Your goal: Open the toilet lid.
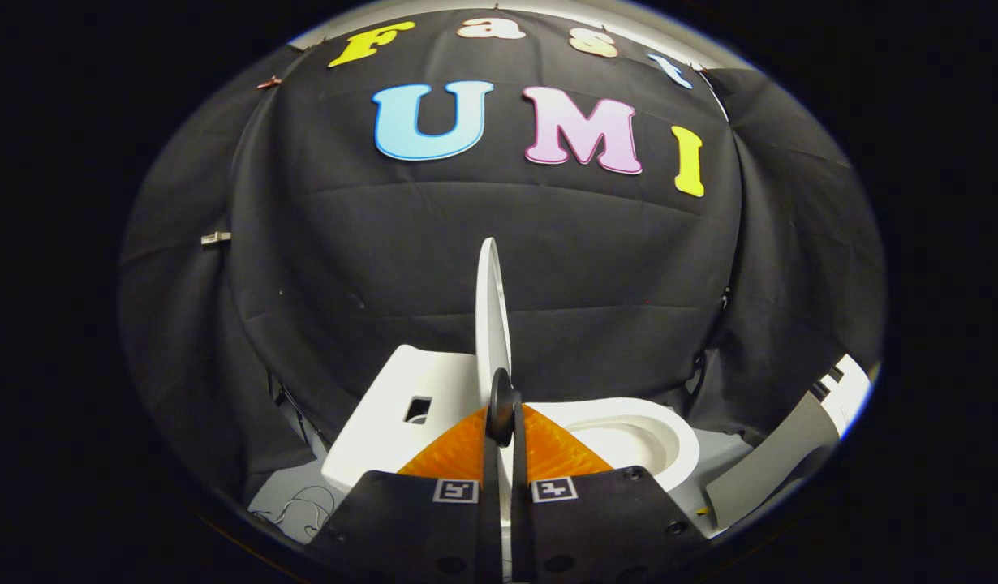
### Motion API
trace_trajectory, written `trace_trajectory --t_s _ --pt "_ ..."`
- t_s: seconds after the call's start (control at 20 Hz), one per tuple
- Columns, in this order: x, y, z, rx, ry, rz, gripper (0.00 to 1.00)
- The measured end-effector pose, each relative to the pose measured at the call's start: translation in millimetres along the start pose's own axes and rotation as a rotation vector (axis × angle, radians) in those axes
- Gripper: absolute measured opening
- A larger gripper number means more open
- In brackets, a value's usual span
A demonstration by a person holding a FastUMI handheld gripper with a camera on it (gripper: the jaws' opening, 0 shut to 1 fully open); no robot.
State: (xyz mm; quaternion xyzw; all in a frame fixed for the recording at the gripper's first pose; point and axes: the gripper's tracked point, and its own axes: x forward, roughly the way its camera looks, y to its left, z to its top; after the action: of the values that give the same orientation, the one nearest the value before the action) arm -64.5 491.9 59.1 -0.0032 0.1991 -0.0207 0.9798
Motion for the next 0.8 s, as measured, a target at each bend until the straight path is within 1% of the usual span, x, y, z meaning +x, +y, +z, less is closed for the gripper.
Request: trace_trajectory --t_s 0.15,0.35,0.6,0.7,0.8 --pt "1 12 -3 0.009 0.012 0.003 0.09" --pt "0 33 -7 -0.049 0.006 0.005 0.10" --pt "1 41 -17 -0.075 0.005 -0.011 0.11" --pt "6 38 -16 -0.068 0.001 -0.014 0.12" --pt "9 38 -13 -0.062 -0.002 -0.007 0.10"
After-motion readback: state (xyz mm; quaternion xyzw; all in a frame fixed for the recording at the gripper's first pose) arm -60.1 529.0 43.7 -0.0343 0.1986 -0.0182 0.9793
